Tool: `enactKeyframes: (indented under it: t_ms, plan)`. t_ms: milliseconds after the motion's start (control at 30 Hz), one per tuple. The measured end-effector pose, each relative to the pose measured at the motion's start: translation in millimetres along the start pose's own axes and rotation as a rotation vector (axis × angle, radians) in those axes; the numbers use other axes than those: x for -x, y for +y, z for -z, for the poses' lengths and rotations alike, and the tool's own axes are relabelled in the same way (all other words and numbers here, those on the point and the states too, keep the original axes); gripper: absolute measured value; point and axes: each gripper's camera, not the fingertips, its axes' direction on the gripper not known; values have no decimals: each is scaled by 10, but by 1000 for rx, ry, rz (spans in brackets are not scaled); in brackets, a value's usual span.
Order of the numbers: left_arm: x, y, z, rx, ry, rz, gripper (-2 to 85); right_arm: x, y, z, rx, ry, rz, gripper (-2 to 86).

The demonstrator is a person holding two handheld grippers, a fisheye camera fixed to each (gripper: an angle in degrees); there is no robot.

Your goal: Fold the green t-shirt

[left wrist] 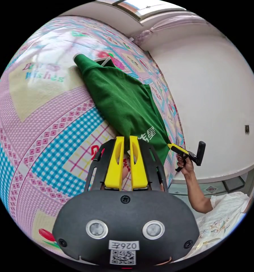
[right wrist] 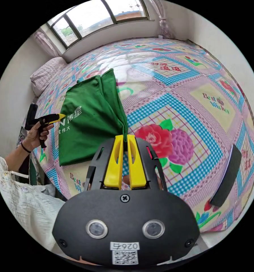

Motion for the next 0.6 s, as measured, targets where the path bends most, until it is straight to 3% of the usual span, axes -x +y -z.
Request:
enactKeyframes:
  t_ms: [267,600]
  plan:
    - [-1244,-316,-1292,254,62,-282,40,-966,1401,1128,-75,128,-403,-12]
    - [-1923,-162,-1836,333,33,-400,46,-1323,1678,1806,-82,185,-539,-9]
